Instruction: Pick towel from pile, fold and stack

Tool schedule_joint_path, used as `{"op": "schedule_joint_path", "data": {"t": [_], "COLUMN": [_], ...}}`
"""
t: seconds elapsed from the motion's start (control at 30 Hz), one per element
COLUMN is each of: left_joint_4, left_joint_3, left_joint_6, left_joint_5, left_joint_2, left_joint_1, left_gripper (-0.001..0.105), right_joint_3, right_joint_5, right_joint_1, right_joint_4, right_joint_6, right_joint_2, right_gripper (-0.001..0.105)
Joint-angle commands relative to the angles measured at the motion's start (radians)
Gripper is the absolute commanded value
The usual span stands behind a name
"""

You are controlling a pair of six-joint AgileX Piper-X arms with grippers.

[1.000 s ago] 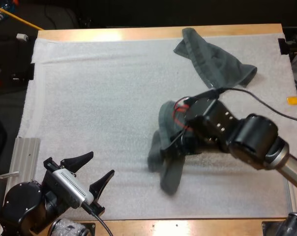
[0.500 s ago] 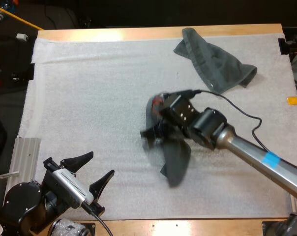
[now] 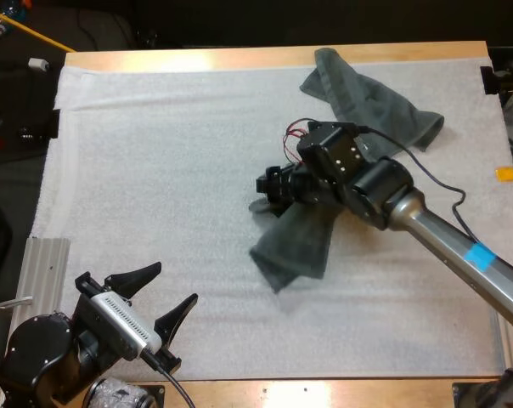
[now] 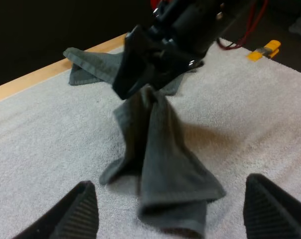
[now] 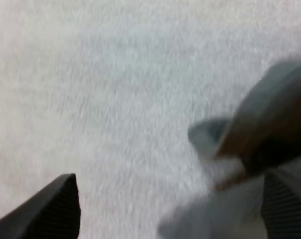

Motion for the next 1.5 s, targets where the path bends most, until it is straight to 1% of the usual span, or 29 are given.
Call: {"op": "schedule_joint_path", "data": {"t": [0.0, 0.23, 0.3, 0.4, 0.47, 0.53, 0.63, 0.8, 0.97, 1.03, 1.1, 1.2, 1.23, 1.37, 1.47], "left_joint_4": [-0.009, -0.009, -0.009, -0.009, -0.009, -0.009, -0.009, -0.009, -0.009, -0.009, -0.009, -0.009, -0.009, -0.009, -0.009], "left_joint_3": [-0.008, -0.008, -0.008, -0.008, -0.008, -0.008, -0.008, -0.008, -0.008, -0.008, -0.008, -0.008, -0.008, -0.008, -0.008], "left_joint_6": [-0.010, -0.010, -0.010, -0.010, -0.010, -0.010, -0.010, -0.010, -0.010, -0.010, -0.010, -0.010, -0.010, -0.010, -0.010], "left_joint_5": [0.006, 0.006, 0.006, 0.006, 0.006, 0.006, 0.006, 0.006, 0.006, 0.006, 0.006, 0.006, 0.006, 0.006, 0.006], "left_joint_2": [0.001, 0.001, 0.001, 0.001, 0.001, 0.001, 0.001, 0.001, 0.001, 0.001, 0.001, 0.001, 0.001, 0.001, 0.001], "left_joint_1": [-0.007, -0.007, -0.007, -0.007, -0.007, -0.007, -0.007, -0.007, -0.007, -0.007, -0.007, -0.007, -0.007, -0.007, -0.007], "left_gripper": [0.059, 0.059, 0.059, 0.059, 0.059, 0.059, 0.059, 0.059, 0.059, 0.059, 0.059, 0.059, 0.059, 0.059, 0.059], "right_joint_3": [-0.010, -0.010, -0.010, -0.010, 0.001, 0.024, 0.085, 0.209, 0.301, 0.326, 0.340, 0.345, 0.345, 0.345, 0.345], "right_joint_5": [-0.006, 0.009, 0.043, 0.104, 0.120, 0.126, 0.126, 0.124, 0.118, 0.087, 0.083, 0.083, 0.083, 0.080, 0.046], "right_joint_1": [-0.003, -0.003, 0.003, 0.025, 0.042, 0.061, 0.082, 0.071, 0.067, 0.067, 0.067, 0.067, 0.067, 0.067, 0.067], "right_joint_4": [0.072, 0.352, 0.418, 0.474, 0.481, 0.478, 0.445, 0.327, 0.200, 0.161, 0.131, 0.098, 0.092, 0.082, 0.066], "right_joint_6": [-0.025, -0.076, -0.083, -0.091, -0.091, -0.089, -0.054, -0.019, 0.022, 0.029, 0.034, 0.047, 0.050, 0.082, 0.084], "right_joint_2": [-0.033, -0.102, -0.120, -0.132, -0.134, -0.135, -0.135, -0.135, -0.132, -0.124, -0.108, -0.075, -0.064, -0.012, 0.025], "right_gripper": [0.070, 0.068, 0.068, 0.068, 0.068, 0.068, 0.068, 0.068, 0.068, 0.063, 0.053, 0.041, 0.040, 0.040, 0.040]}}
